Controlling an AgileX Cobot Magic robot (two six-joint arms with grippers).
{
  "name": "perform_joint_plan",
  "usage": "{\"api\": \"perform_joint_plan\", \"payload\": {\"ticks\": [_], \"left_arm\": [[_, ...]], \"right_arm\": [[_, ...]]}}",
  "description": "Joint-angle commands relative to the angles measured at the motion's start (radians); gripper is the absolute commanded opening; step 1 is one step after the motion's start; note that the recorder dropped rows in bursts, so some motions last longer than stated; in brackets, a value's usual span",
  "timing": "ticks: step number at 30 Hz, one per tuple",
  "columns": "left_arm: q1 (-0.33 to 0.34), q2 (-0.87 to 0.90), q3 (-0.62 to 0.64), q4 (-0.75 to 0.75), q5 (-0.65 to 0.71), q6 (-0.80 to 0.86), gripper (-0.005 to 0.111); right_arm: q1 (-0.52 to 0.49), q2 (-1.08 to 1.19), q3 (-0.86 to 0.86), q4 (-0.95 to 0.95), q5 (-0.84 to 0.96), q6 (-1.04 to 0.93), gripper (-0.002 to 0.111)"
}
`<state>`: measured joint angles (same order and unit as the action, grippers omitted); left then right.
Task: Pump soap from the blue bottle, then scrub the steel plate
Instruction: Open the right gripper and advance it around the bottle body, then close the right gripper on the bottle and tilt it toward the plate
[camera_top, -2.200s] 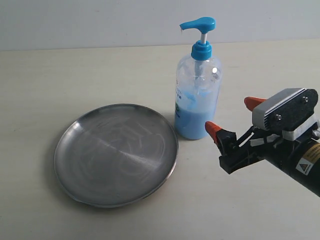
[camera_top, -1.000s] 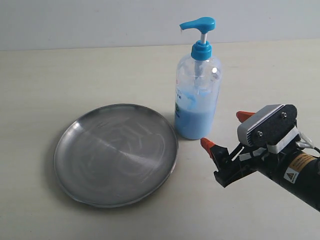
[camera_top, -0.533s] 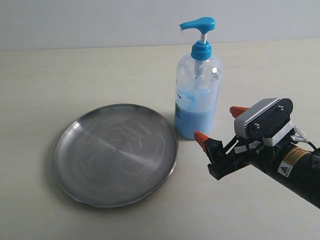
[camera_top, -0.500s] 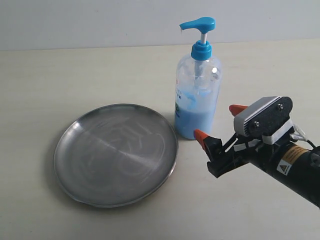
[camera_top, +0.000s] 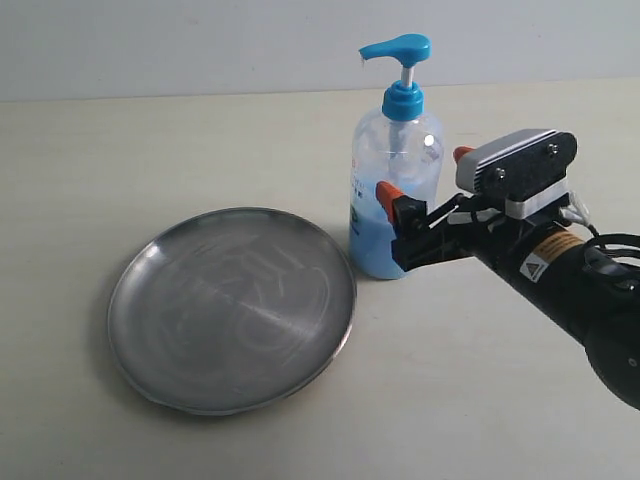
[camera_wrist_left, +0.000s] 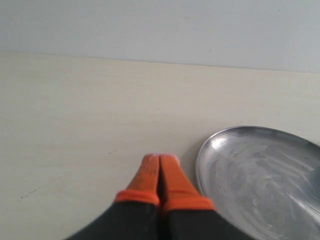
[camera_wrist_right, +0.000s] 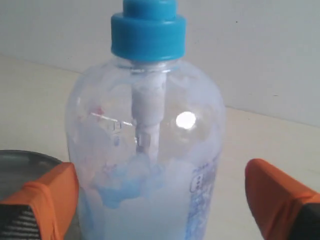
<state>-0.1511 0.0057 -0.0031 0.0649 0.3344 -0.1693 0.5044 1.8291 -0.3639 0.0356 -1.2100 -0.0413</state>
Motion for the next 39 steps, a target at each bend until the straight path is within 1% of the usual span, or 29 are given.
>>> {"api": "perform_joint_plan", "payload": {"ticks": [1,3,7,11,18,21,24,27,30,32,36,39], "left_arm": [[0.003,-0.006,0.003,0.002,-0.008,0.002,0.0],[0.003,-0.006,0.003,0.002,-0.008,0.002,0.0],[0.003,-0.006,0.003,0.002,-0.008,0.002,0.0],[0.003,-0.006,0.003,0.002,-0.008,0.002,0.0],[0.003,-0.006,0.003,0.002,-0.008,0.002,0.0],[0.003,-0.006,0.003,0.002,-0.008,0.002,0.0],[0.003,-0.006,0.003,0.002,-0.008,0.002,0.0],[0.003,-0.006,0.003,0.002,-0.008,0.002,0.0],[0.003,-0.006,0.003,0.002,-0.008,0.002,0.0],[0.003,-0.006,0.003,0.002,-0.008,0.002,0.0],[0.003,-0.006,0.003,0.002,-0.008,0.002,0.0],[0.003,-0.006,0.003,0.002,-0.008,0.002,0.0]], "right_arm": [[0.002,0.003,-0.033,0.032,-0.011,0.001,0.086],[0.002,0.003,-0.055,0.032,0.011,0.029,0.087],[0.002,0.003,-0.085,0.01,0.044,0.041,0.096],[0.002,0.003,-0.129,0.01,0.139,0.041,0.102],[0.002,0.022,-0.176,0.01,0.168,0.124,0.103],[0.002,0.045,-0.186,0.01,0.168,0.173,0.103],[0.008,0.066,-0.191,0.015,0.143,0.179,0.103],[0.032,0.081,-0.193,0.092,0.125,0.139,0.103],[0.06,0.097,-0.194,0.111,0.065,0.09,0.103],[0.085,0.11,-0.209,0.144,0.062,0.061,0.103],[0.136,0.151,-0.243,0.321,0.06,0.03,0.103],[0.148,0.191,-0.279,0.339,0.055,0.025,0.103]]}}
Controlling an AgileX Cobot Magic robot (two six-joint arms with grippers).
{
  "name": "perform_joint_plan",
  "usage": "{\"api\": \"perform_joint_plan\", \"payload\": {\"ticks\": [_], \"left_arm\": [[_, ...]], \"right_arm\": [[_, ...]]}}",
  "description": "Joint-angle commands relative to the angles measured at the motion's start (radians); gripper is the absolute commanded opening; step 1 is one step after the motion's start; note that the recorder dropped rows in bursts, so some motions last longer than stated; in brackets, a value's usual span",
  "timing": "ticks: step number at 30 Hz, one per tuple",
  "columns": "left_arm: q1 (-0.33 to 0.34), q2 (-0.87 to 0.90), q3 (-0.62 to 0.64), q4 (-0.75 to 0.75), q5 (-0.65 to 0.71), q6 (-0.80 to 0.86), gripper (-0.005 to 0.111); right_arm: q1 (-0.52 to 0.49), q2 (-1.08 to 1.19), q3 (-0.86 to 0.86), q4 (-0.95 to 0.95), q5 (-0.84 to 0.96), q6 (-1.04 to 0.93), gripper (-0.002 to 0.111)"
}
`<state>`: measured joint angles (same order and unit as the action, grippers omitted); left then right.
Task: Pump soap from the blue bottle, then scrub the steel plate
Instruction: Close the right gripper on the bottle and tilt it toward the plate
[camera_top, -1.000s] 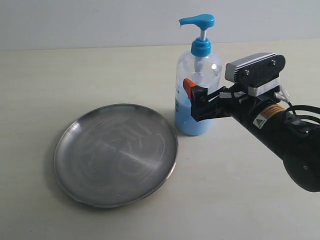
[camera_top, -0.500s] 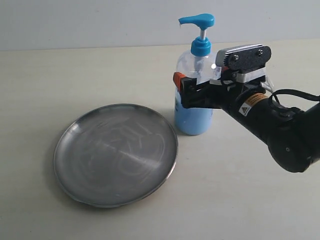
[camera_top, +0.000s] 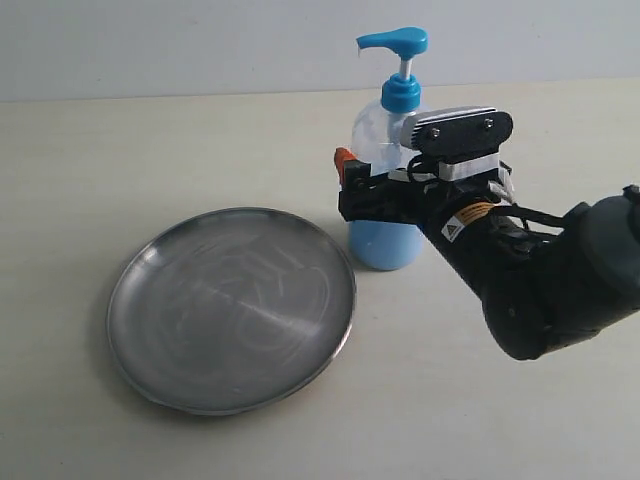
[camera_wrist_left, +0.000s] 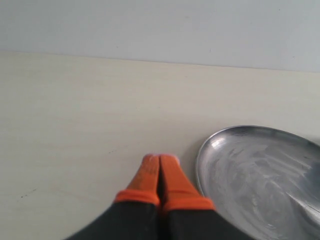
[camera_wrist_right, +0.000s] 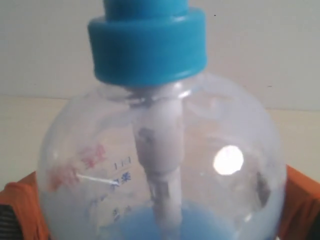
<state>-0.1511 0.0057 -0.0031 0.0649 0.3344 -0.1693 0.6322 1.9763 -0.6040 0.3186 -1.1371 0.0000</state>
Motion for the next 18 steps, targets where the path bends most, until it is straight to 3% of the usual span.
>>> {"api": "perform_joint_plan", "payload": {"ticks": [1,7,12,14,18], "left_arm": [[0.003,-0.006,0.003,0.002,-0.008,0.002,0.0],[0.003,-0.006,0.003,0.002,-0.008,0.002,0.0],[0.003,-0.006,0.003,0.002,-0.008,0.002,0.0],[0.003,-0.006,0.003,0.002,-0.008,0.002,0.0],[0.003,-0.006,0.003,0.002,-0.008,0.002,0.0]], "right_arm": [[0.023,0.053,-0.05,0.057,-0.018,-0.016,0.103],[0.031,0.106,-0.116,0.176,-0.023,-0.027,0.103],[0.031,0.132,-0.15,0.14,-0.023,-0.027,0.098],[0.031,0.134,-0.151,0.123,-0.026,-0.027,0.088],[0.031,0.134,-0.151,0.123,-0.023,-0.027,0.05]]}}
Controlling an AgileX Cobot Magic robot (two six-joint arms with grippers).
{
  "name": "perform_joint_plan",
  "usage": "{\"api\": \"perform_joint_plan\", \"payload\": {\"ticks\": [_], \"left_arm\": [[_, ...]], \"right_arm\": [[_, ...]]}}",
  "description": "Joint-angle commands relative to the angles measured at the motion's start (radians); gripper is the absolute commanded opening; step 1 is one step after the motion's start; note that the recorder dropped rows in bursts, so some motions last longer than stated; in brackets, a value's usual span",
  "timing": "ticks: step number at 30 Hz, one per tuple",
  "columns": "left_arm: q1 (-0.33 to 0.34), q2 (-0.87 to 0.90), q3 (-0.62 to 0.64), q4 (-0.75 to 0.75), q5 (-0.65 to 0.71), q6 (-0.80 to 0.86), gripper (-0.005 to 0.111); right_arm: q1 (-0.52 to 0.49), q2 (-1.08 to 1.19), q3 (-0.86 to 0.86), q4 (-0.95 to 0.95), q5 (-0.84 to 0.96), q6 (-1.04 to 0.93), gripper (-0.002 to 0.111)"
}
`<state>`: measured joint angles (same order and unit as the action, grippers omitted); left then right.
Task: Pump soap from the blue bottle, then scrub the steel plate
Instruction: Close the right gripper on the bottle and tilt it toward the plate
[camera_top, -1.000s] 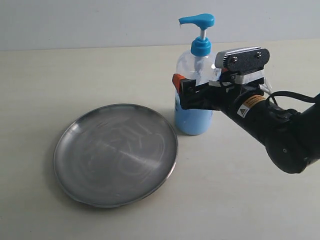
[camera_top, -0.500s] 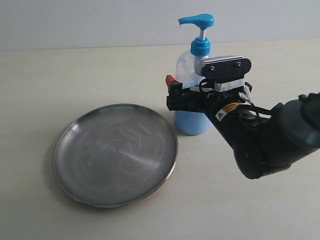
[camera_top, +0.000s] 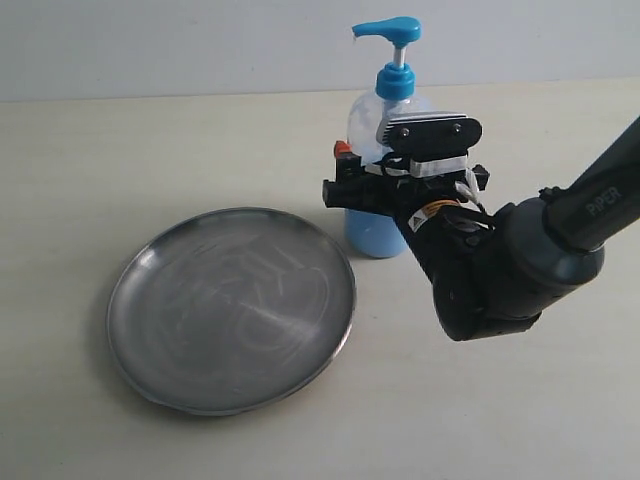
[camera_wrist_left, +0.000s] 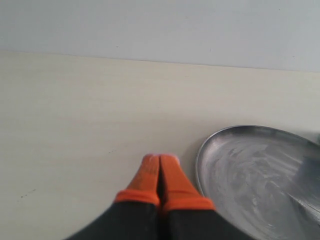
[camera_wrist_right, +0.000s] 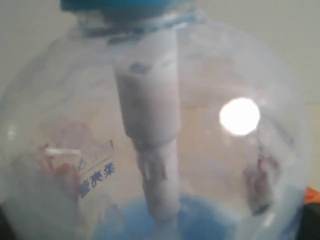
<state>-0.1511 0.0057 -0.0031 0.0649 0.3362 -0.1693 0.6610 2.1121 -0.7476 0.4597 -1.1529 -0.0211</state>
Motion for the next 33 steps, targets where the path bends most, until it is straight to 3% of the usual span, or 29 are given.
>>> {"api": "perform_joint_plan", "payload": {"ticks": [1,5,33], "left_arm": [[0.003,-0.006,0.003,0.002,-0.01,0.002,0.0],[0.003,-0.006,0.003,0.002,-0.01,0.002,0.0],[0.003,-0.006,0.003,0.002,-0.01,0.004,0.0]], "right_arm": [[0.002,-0.002,-0.008,-0.02,-0.003,-0.014,0.038],[0.002,-0.004,-0.002,-0.049,0.004,-0.026,0.0],[0.002,-0.193,0.115,-0.203,0.01,-0.177,0.0]]}}
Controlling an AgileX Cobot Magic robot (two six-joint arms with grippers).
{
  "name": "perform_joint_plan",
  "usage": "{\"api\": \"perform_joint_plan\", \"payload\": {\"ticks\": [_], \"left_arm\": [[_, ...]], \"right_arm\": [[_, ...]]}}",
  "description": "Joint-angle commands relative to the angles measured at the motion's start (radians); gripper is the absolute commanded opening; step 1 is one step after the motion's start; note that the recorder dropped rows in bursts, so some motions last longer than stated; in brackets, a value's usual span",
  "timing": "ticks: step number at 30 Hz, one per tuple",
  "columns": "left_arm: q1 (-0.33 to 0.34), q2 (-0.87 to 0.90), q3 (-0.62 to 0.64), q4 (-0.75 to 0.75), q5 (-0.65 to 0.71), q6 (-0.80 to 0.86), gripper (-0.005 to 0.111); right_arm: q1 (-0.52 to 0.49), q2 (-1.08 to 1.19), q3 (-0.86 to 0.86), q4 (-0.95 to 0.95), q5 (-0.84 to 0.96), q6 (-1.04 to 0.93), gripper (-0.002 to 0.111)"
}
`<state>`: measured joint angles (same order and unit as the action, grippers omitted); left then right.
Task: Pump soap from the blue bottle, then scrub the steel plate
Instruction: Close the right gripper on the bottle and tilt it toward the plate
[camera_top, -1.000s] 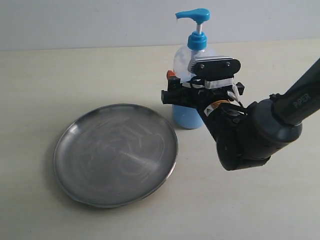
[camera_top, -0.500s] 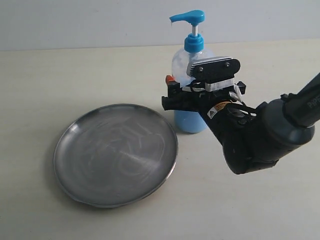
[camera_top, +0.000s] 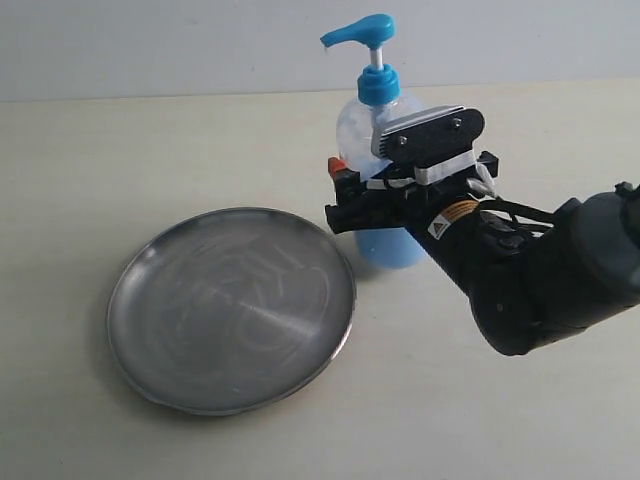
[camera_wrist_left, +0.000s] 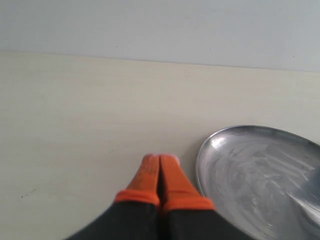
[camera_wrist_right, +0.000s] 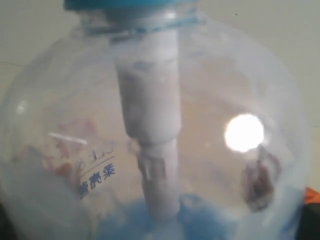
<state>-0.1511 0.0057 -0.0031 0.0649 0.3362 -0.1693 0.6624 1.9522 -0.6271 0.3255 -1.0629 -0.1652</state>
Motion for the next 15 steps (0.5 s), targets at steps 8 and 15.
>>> {"api": "perform_joint_plan", "payload": {"ticks": [8,15], "left_arm": [[0.003,-0.006,0.003,0.002,-0.01,0.004,0.0],[0.003,-0.006,0.003,0.002,-0.01,0.004,0.0]], "right_arm": [[0.0,-0.033,0.039,-0.099,-0.091,-0.129,0.0],[0.0,-0.033,0.054,-0.222,-0.114,-0.131,0.0]]}}
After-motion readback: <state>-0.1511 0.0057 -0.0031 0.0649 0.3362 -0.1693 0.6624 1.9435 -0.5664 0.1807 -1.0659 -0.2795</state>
